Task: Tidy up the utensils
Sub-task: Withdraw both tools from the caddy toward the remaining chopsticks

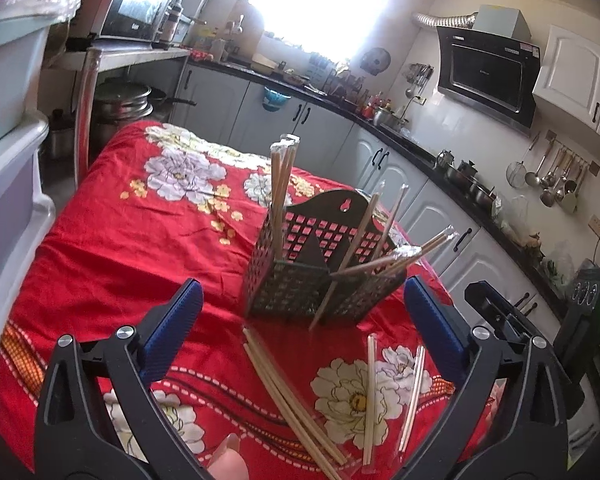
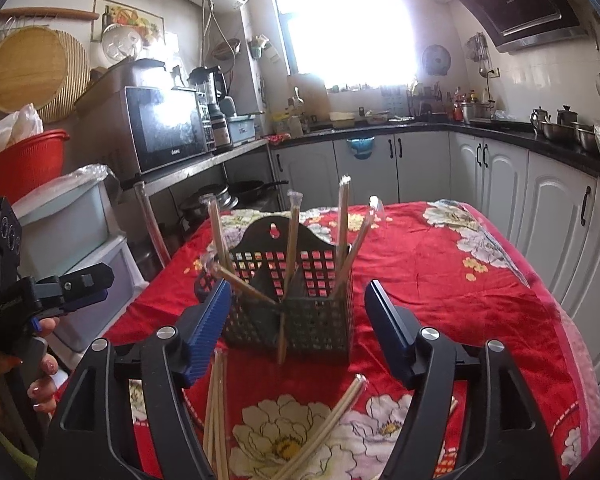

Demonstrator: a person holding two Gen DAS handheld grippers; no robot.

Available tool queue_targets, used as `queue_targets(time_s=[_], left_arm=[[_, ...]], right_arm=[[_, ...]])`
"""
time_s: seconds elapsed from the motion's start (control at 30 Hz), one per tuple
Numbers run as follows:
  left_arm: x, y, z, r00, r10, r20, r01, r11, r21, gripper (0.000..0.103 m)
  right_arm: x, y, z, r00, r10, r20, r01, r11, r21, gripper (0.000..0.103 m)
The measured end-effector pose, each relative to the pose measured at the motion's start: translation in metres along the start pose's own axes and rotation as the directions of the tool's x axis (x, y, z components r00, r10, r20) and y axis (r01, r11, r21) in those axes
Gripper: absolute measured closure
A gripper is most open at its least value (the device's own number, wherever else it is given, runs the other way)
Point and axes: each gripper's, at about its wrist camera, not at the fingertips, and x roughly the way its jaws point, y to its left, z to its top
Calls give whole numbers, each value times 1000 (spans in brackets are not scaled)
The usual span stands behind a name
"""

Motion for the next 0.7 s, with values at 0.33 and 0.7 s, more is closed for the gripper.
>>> queue_targets(time_s=[0.33, 0.7], left_arm=[[-1, 6, -15, 1000, 4, -26, -4, 1000, -4, 10], [6, 11, -33, 997, 9, -75, -10, 1000, -7, 10]], right_arm=[[-4, 2, -16, 999, -3, -55, 2, 1000, -23, 36], [1, 2, -38, 992, -2, -123, -1, 1000, -30, 36]])
